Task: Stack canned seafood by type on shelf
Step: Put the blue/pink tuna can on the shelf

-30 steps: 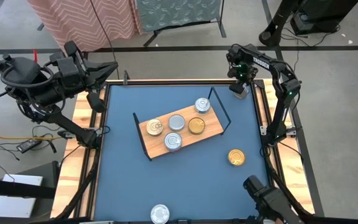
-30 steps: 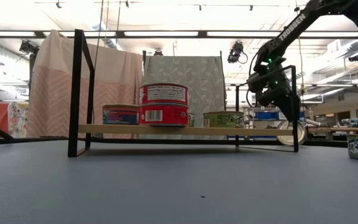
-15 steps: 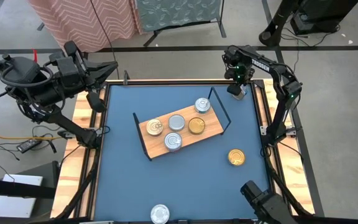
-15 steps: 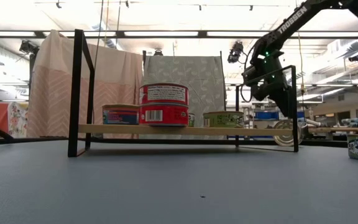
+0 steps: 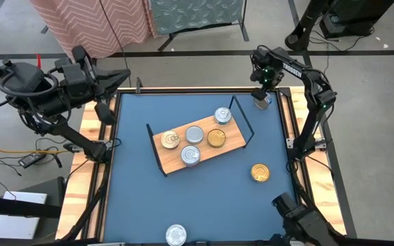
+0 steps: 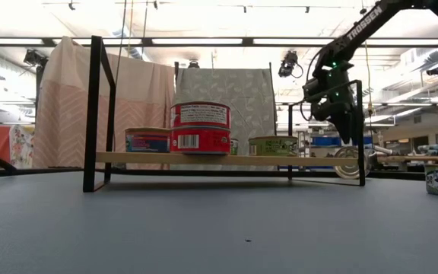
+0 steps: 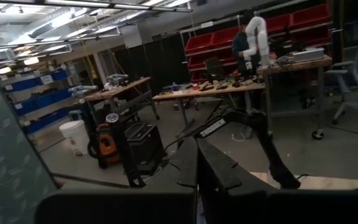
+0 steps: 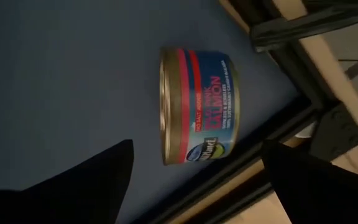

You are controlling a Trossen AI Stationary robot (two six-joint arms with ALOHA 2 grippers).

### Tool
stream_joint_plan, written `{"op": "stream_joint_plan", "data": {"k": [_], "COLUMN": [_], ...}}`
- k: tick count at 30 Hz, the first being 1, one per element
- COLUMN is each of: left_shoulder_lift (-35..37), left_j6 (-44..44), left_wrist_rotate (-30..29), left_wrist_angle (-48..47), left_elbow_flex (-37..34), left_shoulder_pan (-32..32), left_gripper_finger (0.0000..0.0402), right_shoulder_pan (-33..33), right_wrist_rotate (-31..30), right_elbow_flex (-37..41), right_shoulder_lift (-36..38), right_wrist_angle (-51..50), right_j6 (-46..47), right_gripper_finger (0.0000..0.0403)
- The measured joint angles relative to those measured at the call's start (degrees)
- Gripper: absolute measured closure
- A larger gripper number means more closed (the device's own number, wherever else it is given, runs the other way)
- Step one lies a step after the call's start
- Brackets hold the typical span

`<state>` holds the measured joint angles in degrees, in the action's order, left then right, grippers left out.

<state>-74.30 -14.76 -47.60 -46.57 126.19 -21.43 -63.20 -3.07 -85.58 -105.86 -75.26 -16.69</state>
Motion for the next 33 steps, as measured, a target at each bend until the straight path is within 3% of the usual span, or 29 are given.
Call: {"op": "stream_joint_plan", "data": {"k": [6, 11, 27, 33], "left_shoulder_lift": [-0.3, -0.5, -0.7, -0.7], "left_j6": [0.2, 0.2, 0.0, 0.0], "left_wrist_rotate": [1.4, 1.4, 1.4, 1.4], "left_wrist_angle": [1.0, 1.9, 2.6, 2.5], "left_elbow_flex": [0.0, 0.0, 0.0, 0.0], "left_shoulder_pan": [0.0, 0.0, 0.0, 0.0], "left_gripper_finger": [0.039, 0.0389, 0.0389, 0.0389], "right_shoulder_pan": [-1.4, -3.7, -3.9, -3.8], "right_wrist_rotate": [2.4, 8.5, 10.9, 11.9], "right_elbow_flex": [1.4, 3.3, 5.2, 8.5], "right_shoulder_lift": [0.0, 0.0, 0.0, 0.0], "right_wrist_angle": [4.0, 4.2, 5.3, 5.9], "right_j6": [1.2, 3.7, 4.1, 4.3], "right_gripper_finger": [0.005, 0.0052, 0.0057, 0.0083]}}
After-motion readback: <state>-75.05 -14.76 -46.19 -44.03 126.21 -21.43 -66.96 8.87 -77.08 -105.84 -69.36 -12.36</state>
